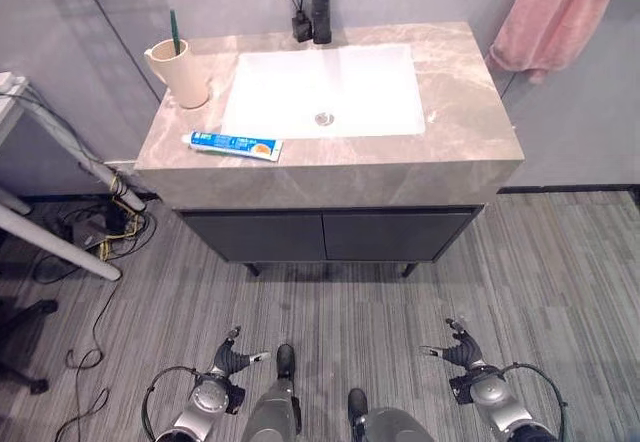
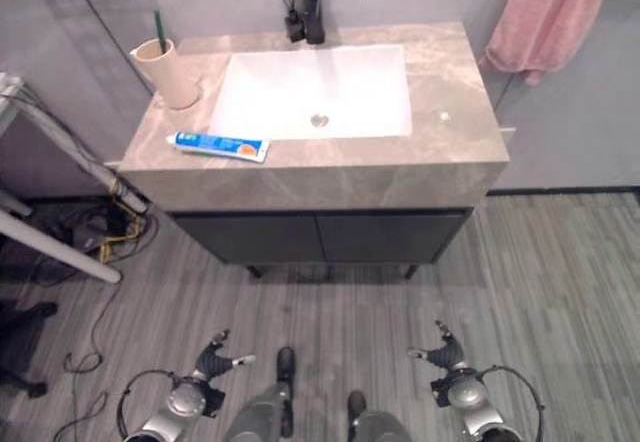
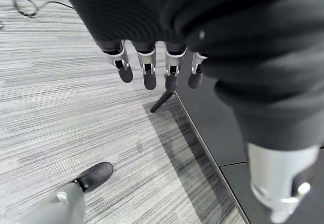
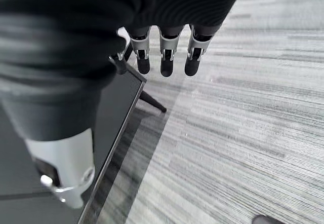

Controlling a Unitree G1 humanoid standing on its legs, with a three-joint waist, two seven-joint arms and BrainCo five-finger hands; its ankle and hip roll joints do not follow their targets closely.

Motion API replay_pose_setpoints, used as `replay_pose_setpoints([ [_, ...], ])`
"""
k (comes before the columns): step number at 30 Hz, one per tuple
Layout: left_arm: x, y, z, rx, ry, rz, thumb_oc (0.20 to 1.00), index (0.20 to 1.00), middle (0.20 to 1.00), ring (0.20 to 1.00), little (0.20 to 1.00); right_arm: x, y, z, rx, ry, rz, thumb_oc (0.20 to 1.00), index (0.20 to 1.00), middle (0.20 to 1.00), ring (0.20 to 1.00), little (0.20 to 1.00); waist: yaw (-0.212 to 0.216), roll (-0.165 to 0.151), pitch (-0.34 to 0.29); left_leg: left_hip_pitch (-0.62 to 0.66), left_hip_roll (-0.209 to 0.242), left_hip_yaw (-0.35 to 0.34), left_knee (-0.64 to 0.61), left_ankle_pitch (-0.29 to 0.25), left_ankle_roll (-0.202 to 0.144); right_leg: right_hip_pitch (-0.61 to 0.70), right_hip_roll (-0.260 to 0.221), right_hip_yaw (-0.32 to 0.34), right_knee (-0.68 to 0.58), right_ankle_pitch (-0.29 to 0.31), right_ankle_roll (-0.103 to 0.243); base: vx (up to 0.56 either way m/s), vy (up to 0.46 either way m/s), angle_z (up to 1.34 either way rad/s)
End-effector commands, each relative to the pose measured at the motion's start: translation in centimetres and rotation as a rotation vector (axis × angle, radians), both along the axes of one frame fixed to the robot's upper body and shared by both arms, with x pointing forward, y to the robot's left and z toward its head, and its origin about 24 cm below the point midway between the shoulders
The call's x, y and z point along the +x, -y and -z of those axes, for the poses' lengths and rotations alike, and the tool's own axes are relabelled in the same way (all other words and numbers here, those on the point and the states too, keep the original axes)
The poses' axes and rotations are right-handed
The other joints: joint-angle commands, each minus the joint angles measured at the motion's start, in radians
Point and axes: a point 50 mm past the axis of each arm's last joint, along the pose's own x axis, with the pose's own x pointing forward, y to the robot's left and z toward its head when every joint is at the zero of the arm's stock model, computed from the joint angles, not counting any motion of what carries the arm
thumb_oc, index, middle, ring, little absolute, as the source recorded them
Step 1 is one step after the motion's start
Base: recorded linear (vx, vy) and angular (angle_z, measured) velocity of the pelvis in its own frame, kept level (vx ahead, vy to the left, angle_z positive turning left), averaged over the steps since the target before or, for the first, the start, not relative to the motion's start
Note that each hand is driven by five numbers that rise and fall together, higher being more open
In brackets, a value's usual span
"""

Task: Put brush and paste in cup on sink, flatten towel.

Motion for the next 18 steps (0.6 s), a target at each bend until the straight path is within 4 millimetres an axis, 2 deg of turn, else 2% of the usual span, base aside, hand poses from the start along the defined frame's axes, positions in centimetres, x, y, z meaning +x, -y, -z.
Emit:
replay_pose_setpoints([
  [1,0.7,-1.3,-0.9,0.061,0.068,-0.005,1.000,1.000,1.000,1.000,1.000,-0.3,-0.8,0.2,0.007,0.013,-0.017,1.000,1.000,1.000,1.000,1.000,0.005,-0.055,-0.088,-0.059,-0.061,0.020,0.061,0.074,0.030,0.131,-0.119,0.019,0.040,-0.002,0.165,0.31,0.243,-0.65],
  [2,0.7,-1.3,-0.9,0.061,0.067,-0.005,1.000,1.000,1.000,1.000,1.000,-0.3,-0.8,0.2,0.007,0.012,-0.017,1.000,1.000,1.000,1.000,1.000,0.006,-0.056,-0.090,-0.061,-0.062,0.021,0.063,0.073,0.031,0.130,-0.120,0.019,0.041,-0.003,0.166,0.19,0.169,-0.47],
  [4,0.5,-1.8,-1.1,0.080,0.072,0.009,1.000,1.000,1.000,1.000,1.000,-0.2,-1.6,0.3,0.031,0.017,-0.031,1.000,1.000,1.000,1.000,1.000,0.005,-0.068,-0.098,-0.058,-0.088,0.041,0.090,0.042,0.052,0.105,-0.150,0.034,0.098,0.066,0.190,0.21,0.220,-0.17],
  [6,0.6,-1.9,-1.5,0.083,0.085,0.024,1.000,1.000,1.000,1.000,1.000,0.1,-2.1,0.0,0.038,0.032,-0.061,1.000,1.000,1.000,1.000,1.000,0.004,-0.069,-0.103,-0.052,-0.110,0.049,0.100,0.017,0.069,0.064,-0.172,0.038,0.173,0.149,0.208,0.20,0.254,0.03],
  [8,0.8,-1.9,-1.7,0.088,0.095,0.053,1.000,1.000,1.000,1.000,1.000,0.4,-2.7,-0.2,0.029,0.040,-0.114,1.000,1.000,1.000,1.000,1.000,0.004,-0.064,-0.096,-0.028,-0.128,0.052,0.102,-0.009,0.088,0.019,-0.187,0.034,0.279,0.238,0.207,0.18,0.293,-0.05],
  [9,1.0,-2.1,-1.9,0.101,0.096,0.072,1.000,1.000,1.000,1.000,1.000,1.0,-3.3,-0.6,0.016,0.057,-0.163,1.000,1.000,1.000,1.000,1.000,-0.001,-0.053,-0.078,0.016,-0.138,0.055,0.087,-0.024,0.104,-0.025,-0.195,0.008,0.374,0.296,0.201,0.13,0.245,-0.08],
  [10,1.0,-2.1,-1.9,0.101,0.096,0.072,1.000,1.000,1.000,1.000,1.000,1.0,-3.3,-0.6,0.016,0.057,-0.163,1.000,1.000,1.000,1.000,1.000,-0.001,-0.053,-0.077,0.016,-0.138,0.056,0.087,-0.024,0.104,-0.025,-0.195,0.008,0.374,0.295,0.201,0.12,0.270,-0.02],
  [11,1.2,-2.1,-2.0,0.111,0.098,0.079,1.000,1.000,1.000,1.000,1.000,1.4,-3.7,-0.8,0.028,0.069,-0.175,1.000,1.000,1.000,1.000,1.000,-0.004,-0.047,-0.063,0.038,-0.138,0.063,0.081,-0.033,0.112,-0.051,-0.200,-0.018,0.421,0.313,0.199,0.08,0.159,-0.02],
  [12,1.0,-2.1,-1.9,0.116,0.090,0.085,1.000,1.000,1.000,1.000,1.000,1.4,-3.9,-0.8,0.036,0.067,-0.178,1.000,1.000,1.000,1.000,1.000,-0.005,-0.042,-0.057,0.051,-0.141,0.064,0.081,-0.046,0.117,-0.059,-0.197,-0.035,0.433,0.303,0.199,0.14,0.211,-0.07],
  [13,1.0,-2.2,-1.8,0.121,0.082,0.089,1.000,1.000,1.000,1.000,1.000,1.5,-4.2,-0.9,0.038,0.075,-0.195,1.000,1.000,1.000,1.000,1.000,-0.014,-0.036,-0.054,0.069,-0.140,0.057,0.075,-0.050,0.117,-0.084,-0.160,-0.026,0.440,0.270,0.195,0.17,0.162,-0.09],
  [14,0.9,-2.5,-1.6,0.134,0.070,0.082,1.000,1.000,1.000,1.000,1.000,1.5,-4.4,-0.9,0.044,0.077,-0.213,1.000,1.000,1.000,1.000,1.000,-0.022,-0.045,-0.048,0.092,-0.150,0.054,0.068,-0.059,0.118,-0.110,-0.138,-0.034,0.422,0.208,0.186,0.18,0.151,-0.20],
  [16,0.7,-2.8,-1.4,0.135,0.061,0.054,1.000,1.000,1.000,1.000,1.000,1.5,-4.5,-1.0,0.051,0.084,-0.209,1.000,1.000,1.000,1.000,1.000,-0.018,-0.037,-0.049,0.125,-0.140,0.067,0.049,-0.064,0.113,-0.141,-0.175,-0.122,0.338,0.164,0.184,0.17,0.085,-0.34],
  [17,0.6,-2.7,-1.3,0.128,0.056,0.049,1.000,1.000,1.000,1.000,1.000,1.3,-4.3,-1.0,0.050,0.079,-0.202,1.000,1.000,1.000,1.000,1.000,-0.027,-0.032,-0.045,0.149,-0.136,0.056,0.038,-0.072,0.104,-0.154,-0.171,-0.131,0.274,0.137,0.182,0.21,-0.028,-0.26],
  [18,0.6,-2.7,-1.3,0.122,0.055,0.044,1.000,1.000,1.000,1.000,1.000,1.2,-3.9,-0.9,0.045,0.072,-0.191,1.000,1.000,1.000,1.000,1.000,-0.039,-0.038,-0.041,0.167,-0.136,0.046,0.039,-0.083,0.096,-0.175,-0.177,-0.099,0.184,0.158,0.194,0.16,-0.045,0.03],
])
